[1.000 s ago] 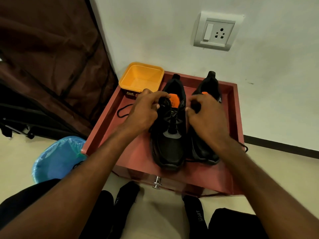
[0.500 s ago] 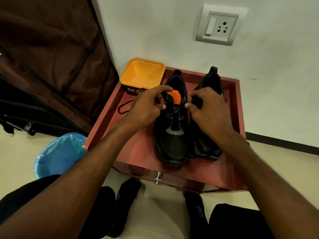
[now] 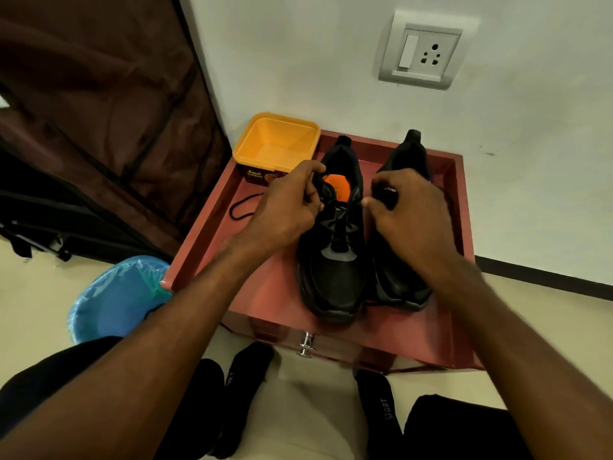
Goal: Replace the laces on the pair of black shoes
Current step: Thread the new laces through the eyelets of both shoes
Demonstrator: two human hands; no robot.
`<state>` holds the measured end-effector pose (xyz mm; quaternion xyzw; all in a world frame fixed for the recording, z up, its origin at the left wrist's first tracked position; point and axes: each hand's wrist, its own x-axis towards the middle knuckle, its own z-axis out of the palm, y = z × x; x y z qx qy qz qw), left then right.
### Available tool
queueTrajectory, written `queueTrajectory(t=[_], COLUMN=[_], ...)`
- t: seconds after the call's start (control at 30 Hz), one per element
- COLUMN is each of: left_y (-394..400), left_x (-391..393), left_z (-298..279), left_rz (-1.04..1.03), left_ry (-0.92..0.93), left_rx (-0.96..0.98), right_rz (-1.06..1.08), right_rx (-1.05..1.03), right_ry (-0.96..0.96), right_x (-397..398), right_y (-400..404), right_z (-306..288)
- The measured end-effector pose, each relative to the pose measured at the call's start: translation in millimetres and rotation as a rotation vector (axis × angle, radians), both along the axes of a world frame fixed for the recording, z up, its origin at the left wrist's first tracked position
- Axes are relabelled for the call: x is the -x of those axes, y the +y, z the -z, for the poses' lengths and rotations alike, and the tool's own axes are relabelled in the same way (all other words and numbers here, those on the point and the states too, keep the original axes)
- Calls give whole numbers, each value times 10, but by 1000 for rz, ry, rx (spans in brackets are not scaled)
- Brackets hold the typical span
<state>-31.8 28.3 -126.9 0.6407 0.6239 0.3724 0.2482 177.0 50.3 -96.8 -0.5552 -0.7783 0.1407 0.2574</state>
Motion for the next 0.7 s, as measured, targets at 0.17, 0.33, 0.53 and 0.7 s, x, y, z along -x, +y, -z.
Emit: queueTrajectory(t=[0.17, 0.33, 0.53, 0.7], left_y=[-14, 0, 1, 5], left_x=[19, 27, 17, 43], left_z=[-12, -43, -48, -82], left_rz=[-11, -19, 15, 26], left_ry=[21, 46, 119, 142], left_rx=[7, 21, 42, 54], right_rz=[224, 275, -6, 102], right_rx=[9, -107, 57, 76], right_ry=[39, 2, -148, -112], right_x=[-52, -84, 47, -4], right_y=[39, 30, -28, 12], right_z=[-66, -128, 23, -20])
